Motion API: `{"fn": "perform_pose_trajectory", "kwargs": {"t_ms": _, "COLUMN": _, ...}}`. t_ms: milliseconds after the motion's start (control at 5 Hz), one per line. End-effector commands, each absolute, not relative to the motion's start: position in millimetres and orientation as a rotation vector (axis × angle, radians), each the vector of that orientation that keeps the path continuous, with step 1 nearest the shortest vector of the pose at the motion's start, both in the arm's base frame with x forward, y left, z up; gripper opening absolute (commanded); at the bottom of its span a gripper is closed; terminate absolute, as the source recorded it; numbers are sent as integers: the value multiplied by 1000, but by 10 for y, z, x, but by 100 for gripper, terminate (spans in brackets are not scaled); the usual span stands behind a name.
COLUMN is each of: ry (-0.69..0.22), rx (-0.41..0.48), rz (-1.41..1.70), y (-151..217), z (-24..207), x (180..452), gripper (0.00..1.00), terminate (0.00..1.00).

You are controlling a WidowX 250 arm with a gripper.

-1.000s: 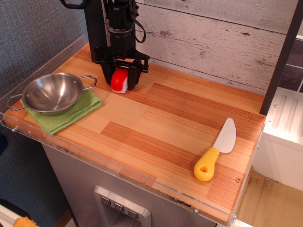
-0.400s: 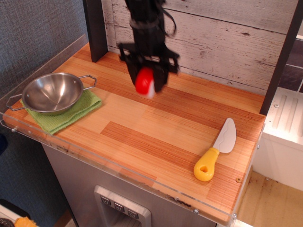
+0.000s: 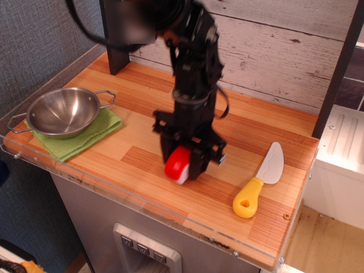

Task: Put the sushi to the left of the knife.

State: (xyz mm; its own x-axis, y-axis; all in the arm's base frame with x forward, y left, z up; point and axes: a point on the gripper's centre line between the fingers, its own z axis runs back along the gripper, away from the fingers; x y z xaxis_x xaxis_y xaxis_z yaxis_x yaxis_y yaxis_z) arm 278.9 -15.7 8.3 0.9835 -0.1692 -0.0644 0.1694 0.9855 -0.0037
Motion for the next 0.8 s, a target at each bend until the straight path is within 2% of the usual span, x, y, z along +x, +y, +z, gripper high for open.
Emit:
{"fn": "perform_pose_trajectory", "kwargs": {"t_ms": 0, "ry": 39, "rx": 30, "rz": -205, "y": -214, "z": 164, "x": 2610, "gripper": 0, "terminate": 0}}
{"fn": "perform_pose_trajectory", "kwargs": {"t_ms": 200, "ry": 32, "rx": 38, "rz": -194, "y": -238, "z": 233, "x": 2612, "gripper": 100, "terminate": 0}}
{"fn": "perform_pose_trajectory", "kwargs": {"t_ms": 600, "ry": -110, "rx": -22, "rz": -161, "y": -172, "z": 802, "x": 2707, "gripper": 100, "terminate": 0}}
